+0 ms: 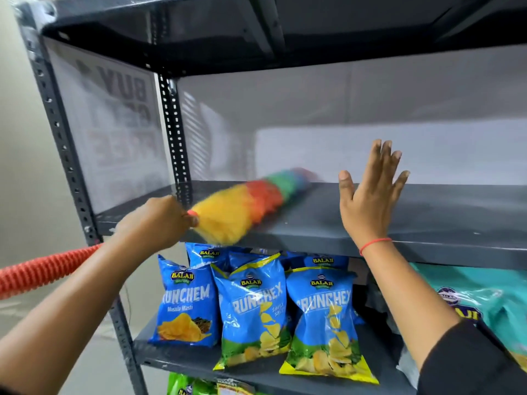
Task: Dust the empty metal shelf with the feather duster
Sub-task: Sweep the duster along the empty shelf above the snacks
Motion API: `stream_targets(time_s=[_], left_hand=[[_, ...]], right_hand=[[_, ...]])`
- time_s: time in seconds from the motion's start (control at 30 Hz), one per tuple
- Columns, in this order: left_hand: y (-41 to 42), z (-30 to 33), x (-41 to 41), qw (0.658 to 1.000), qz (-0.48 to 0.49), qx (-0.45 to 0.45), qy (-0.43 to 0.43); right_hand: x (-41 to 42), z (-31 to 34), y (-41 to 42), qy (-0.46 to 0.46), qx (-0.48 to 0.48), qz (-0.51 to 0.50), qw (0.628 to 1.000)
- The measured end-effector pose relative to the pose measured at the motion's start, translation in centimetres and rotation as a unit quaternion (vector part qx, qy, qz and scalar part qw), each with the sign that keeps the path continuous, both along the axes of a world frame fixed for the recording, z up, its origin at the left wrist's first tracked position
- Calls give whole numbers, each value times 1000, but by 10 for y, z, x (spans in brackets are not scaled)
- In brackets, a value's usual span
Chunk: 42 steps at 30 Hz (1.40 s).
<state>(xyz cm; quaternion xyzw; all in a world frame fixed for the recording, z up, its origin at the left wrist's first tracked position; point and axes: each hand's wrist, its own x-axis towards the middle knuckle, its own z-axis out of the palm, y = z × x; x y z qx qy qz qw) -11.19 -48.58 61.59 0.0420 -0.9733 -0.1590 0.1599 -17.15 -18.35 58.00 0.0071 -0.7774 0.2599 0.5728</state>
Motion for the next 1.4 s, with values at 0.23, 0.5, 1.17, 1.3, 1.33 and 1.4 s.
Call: stream_targets(time_s=[0.23,0.5,1.17,1.3,1.33,1.4], left_hand=[[-8,-8,13,999,20,38,-20],[-22,-21,18,996,79,46,0],[-88,-14,38,981,193,-7,-17],[-112,-14,40,969,245,13,17],[-117,-14,40,969,244,18,20],[-125,-15,41,973,230,3,3]], right_hand=[[-9,4,-32,-17,17,45,999],[-17,-1,-69,-29,76,78,994],[-28,-25,-134,-123,325,60,936],[-27,-26,-133,-126,315,62,939],[-27,-26,-133,-126,315,60,939],[-27,-25,-134,-127,315,58,939]])
